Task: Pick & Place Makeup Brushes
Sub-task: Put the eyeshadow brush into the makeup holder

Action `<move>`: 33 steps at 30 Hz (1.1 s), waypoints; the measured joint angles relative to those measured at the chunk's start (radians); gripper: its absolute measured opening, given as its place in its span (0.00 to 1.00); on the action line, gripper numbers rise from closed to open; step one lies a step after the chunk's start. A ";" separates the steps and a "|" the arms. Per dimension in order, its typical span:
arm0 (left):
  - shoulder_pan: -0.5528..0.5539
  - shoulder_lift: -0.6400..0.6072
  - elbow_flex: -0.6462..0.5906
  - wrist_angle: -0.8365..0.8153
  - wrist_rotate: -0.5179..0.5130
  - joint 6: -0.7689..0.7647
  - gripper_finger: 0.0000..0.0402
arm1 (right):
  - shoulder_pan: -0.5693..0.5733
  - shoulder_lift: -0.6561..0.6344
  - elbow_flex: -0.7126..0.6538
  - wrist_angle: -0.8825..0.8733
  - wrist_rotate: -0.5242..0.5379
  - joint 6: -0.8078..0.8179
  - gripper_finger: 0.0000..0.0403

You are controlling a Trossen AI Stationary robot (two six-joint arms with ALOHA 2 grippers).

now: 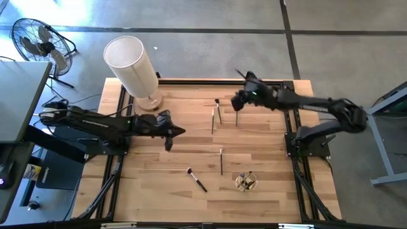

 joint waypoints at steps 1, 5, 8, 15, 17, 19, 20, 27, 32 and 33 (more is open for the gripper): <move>0.002 -0.020 -0.009 0.001 -0.007 0.006 0.00 | -0.010 0.046 0.064 -0.078 0.005 0.011 0.23; 0.007 -0.080 -0.022 -0.016 0.003 0.016 0.00 | -0.064 0.233 0.266 -0.331 -0.020 0.079 0.23; 0.007 -0.099 -0.022 -0.047 0.007 0.016 0.00 | -0.111 0.361 0.364 -0.422 -0.101 0.129 0.23; 0.006 -0.106 -0.024 -0.091 0.046 0.026 0.00 | -0.170 0.571 0.420 -0.525 -0.225 0.205 0.23; 0.006 -0.106 -0.024 -0.111 0.052 0.026 0.00 | -0.176 0.605 0.419 -0.525 -0.225 0.206 0.23; 0.006 -0.106 -0.024 -0.131 0.053 0.026 0.00 | -0.180 0.630 0.420 -0.527 -0.221 0.216 0.23; 0.006 -0.106 -0.024 -0.138 0.053 0.026 0.00 | -0.182 0.639 0.420 -0.524 -0.221 0.223 0.23; 0.006 -0.106 -0.024 -0.149 0.058 0.026 0.00 | -0.213 0.664 0.419 -0.502 -0.186 0.240 0.23; 0.006 -0.106 -0.024 -0.149 0.058 0.029 0.00 | -0.241 0.664 0.419 -0.500 -0.209 0.265 0.23; 0.006 -0.106 -0.024 -0.149 0.057 0.031 0.00 | -0.244 0.664 0.419 -0.497 -0.218 0.268 0.23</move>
